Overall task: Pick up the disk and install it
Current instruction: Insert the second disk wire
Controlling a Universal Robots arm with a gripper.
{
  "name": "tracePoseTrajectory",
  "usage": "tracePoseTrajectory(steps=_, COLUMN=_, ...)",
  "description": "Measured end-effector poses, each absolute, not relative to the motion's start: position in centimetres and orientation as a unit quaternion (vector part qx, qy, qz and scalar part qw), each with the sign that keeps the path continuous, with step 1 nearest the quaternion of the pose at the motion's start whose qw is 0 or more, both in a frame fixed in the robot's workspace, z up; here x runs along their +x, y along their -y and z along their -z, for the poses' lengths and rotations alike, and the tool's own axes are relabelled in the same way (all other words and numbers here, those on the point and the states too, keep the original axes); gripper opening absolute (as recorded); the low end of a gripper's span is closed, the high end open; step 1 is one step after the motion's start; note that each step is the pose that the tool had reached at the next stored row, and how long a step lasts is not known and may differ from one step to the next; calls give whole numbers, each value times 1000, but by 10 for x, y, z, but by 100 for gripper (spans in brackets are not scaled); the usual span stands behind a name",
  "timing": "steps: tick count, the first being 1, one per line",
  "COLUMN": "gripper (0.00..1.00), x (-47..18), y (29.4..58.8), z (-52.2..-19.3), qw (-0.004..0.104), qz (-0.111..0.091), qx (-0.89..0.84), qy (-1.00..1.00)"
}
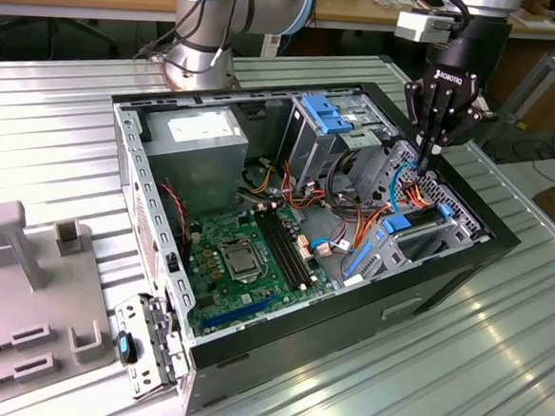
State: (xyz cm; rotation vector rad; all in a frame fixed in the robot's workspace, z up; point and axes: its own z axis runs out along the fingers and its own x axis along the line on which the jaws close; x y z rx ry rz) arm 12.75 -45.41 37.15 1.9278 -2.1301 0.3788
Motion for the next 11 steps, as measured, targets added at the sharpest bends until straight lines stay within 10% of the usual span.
tracePoseTrajectory(steps=11, gripper=16, x=127, y=476, z=-371, qw=121, qz=-129, qx=660, qy=730)
